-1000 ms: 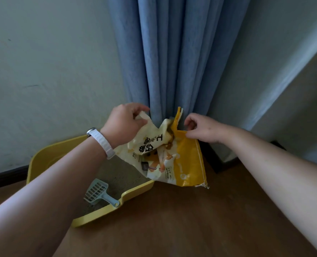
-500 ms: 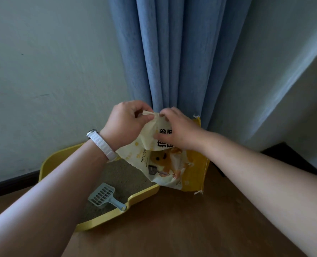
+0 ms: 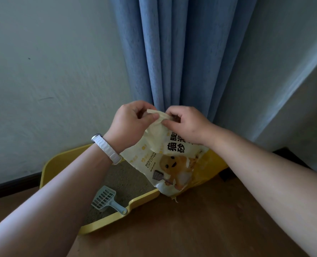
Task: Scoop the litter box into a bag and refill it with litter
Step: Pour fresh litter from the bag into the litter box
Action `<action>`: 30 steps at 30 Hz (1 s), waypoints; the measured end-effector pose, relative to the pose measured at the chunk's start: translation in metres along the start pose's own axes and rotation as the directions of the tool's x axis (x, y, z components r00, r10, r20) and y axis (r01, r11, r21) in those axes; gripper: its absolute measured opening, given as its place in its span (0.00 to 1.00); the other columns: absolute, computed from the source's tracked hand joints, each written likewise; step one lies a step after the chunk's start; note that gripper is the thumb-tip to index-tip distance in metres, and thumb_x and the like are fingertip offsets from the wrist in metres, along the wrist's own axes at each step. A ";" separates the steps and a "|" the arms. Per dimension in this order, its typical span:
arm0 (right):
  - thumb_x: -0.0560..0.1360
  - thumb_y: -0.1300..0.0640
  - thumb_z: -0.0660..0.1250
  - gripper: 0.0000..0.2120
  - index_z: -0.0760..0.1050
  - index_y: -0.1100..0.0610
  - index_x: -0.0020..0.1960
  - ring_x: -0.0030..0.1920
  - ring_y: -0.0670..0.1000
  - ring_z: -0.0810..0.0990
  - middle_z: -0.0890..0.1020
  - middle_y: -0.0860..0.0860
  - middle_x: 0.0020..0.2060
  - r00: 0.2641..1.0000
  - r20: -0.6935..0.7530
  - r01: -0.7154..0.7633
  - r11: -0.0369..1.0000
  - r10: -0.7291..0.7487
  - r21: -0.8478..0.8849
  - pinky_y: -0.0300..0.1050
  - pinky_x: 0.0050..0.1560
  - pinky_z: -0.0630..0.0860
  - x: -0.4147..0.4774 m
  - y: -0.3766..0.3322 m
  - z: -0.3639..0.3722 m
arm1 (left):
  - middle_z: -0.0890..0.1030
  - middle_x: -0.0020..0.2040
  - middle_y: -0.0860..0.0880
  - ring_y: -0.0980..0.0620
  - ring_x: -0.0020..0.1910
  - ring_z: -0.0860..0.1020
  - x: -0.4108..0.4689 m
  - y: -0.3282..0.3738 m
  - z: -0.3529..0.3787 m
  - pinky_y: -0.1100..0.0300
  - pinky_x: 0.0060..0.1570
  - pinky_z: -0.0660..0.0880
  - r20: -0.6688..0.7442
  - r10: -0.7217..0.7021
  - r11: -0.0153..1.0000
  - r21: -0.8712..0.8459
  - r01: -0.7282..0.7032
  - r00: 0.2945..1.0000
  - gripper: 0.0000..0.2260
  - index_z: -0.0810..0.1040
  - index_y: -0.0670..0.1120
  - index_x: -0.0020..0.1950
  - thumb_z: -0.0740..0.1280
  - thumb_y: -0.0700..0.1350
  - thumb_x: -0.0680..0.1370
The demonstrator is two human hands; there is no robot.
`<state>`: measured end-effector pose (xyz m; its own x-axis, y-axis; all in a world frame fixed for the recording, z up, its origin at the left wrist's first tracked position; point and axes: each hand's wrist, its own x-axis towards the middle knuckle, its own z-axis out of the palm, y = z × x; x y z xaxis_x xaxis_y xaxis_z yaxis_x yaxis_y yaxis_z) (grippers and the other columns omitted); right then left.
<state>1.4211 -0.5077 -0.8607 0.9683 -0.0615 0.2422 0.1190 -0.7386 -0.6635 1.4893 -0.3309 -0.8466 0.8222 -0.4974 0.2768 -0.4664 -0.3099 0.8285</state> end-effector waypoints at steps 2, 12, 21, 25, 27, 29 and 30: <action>0.78 0.52 0.67 0.09 0.77 0.56 0.42 0.37 0.51 0.78 0.80 0.51 0.35 1.000 -0.018 -0.008 1.000 0.008 0.013 0.49 0.39 0.75 -0.001 0.001 -0.006 | 0.79 0.35 0.51 0.60 0.31 0.74 0.001 0.000 0.000 0.65 0.31 0.74 0.026 0.013 1.000 0.011 -0.013 1.000 0.03 0.80 0.53 0.44 0.72 0.51 0.74; 0.79 0.55 0.65 0.11 0.75 0.61 0.42 0.34 0.52 0.74 0.79 0.56 0.36 0.969 -0.222 -0.091 0.992 0.107 0.083 0.46 0.36 0.73 -0.015 0.029 -0.043 | 0.73 0.50 0.58 0.58 0.49 0.73 0.011 -0.015 0.004 0.60 0.52 0.72 0.204 0.178 0.864 0.436 -0.252 0.963 0.34 0.77 0.52 0.62 0.68 0.71 0.62; 0.79 0.57 0.65 0.10 0.74 0.62 0.42 0.36 0.54 0.77 0.80 0.58 0.37 0.933 -0.306 -0.149 0.977 0.189 0.150 0.52 0.40 0.76 -0.027 0.057 -0.063 | 0.70 0.51 0.52 0.50 0.48 0.74 0.016 -0.029 0.007 0.57 0.47 0.72 0.005 0.033 0.861 0.508 -0.031 0.999 0.20 0.76 0.49 0.59 0.73 0.57 0.71; 0.78 0.56 0.65 0.10 0.75 0.62 0.42 0.41 0.61 0.80 0.82 0.59 0.39 0.910 -0.339 -0.187 0.966 0.239 0.179 0.59 0.43 0.79 -0.030 0.072 -0.067 | 0.79 0.44 0.53 0.53 0.40 0.78 0.014 -0.032 -0.004 0.61 0.36 0.73 0.182 -0.170 0.868 0.493 0.060 0.969 0.10 0.78 0.51 0.43 0.70 0.56 0.74; 0.79 0.55 0.65 0.11 0.74 0.62 0.42 0.41 0.63 0.80 0.81 0.60 0.39 0.893 -0.364 -0.209 0.960 0.264 0.184 0.61 0.42 0.79 -0.032 0.078 -0.070 | 0.81 0.39 0.51 0.52 0.38 0.80 0.012 -0.032 -0.012 0.60 0.36 0.76 0.257 -0.256 0.874 0.474 0.110 0.932 0.07 0.79 0.51 0.42 0.71 0.53 0.75; 0.79 0.55 0.65 0.12 0.73 0.62 0.42 0.40 0.64 0.79 0.81 0.62 0.39 0.876 -0.384 -0.233 0.953 0.292 0.194 0.62 0.41 0.79 -0.034 0.083 -0.073 | 0.82 0.39 0.50 0.51 0.39 0.81 0.009 -0.033 -0.019 0.58 0.39 0.77 0.300 -0.290 0.877 0.464 0.127 0.909 0.05 0.80 0.51 0.43 0.71 0.52 0.75; 0.79 0.55 0.64 0.12 0.72 0.63 0.42 0.39 0.64 0.79 0.80 0.63 0.39 0.871 -0.390 -0.239 0.951 0.300 0.197 0.61 0.41 0.78 -0.035 0.084 -0.075 | 0.83 0.39 0.50 0.51 0.40 0.81 0.007 -0.033 -0.021 0.56 0.40 0.77 0.304 -0.294 0.880 0.455 0.133 0.906 0.05 0.81 0.51 0.43 0.71 0.52 0.75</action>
<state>1.3804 -0.6177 -0.8717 0.7932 -0.5367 0.2878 -0.0749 -0.5550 -0.8285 1.5170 -0.3073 -0.8620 0.7830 -0.6059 -0.1411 -0.4495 -0.7078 0.5450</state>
